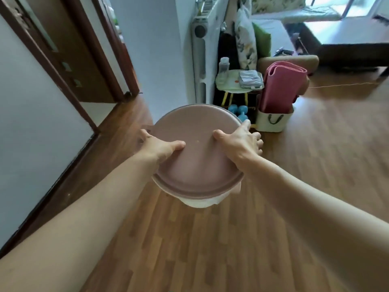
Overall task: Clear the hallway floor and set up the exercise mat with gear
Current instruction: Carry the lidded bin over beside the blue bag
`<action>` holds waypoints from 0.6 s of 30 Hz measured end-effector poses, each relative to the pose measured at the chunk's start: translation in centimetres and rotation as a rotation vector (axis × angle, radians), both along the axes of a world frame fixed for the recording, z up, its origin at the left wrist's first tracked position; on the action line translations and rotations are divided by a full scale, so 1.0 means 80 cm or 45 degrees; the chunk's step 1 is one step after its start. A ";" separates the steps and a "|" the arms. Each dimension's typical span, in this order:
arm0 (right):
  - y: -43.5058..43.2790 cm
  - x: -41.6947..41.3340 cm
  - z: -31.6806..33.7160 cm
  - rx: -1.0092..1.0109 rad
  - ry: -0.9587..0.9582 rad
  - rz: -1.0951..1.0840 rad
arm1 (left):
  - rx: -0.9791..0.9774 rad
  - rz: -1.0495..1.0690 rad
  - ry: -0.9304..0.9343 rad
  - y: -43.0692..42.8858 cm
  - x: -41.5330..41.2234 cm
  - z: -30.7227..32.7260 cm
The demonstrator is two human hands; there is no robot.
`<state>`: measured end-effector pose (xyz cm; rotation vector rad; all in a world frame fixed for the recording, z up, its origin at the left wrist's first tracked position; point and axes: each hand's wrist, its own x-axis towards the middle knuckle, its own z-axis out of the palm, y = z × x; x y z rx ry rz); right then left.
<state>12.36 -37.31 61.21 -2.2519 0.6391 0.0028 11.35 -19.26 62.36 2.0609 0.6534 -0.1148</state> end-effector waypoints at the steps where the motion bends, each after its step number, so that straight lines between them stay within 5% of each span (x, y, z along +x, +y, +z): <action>1: -0.036 -0.004 0.000 -0.002 0.007 -0.046 | 0.002 -0.046 0.002 -0.035 0.005 0.001; 18: -0.571 -0.074 0.004 -0.052 0.007 -1.010 | 0.034 -0.972 0.017 -0.630 0.089 -0.008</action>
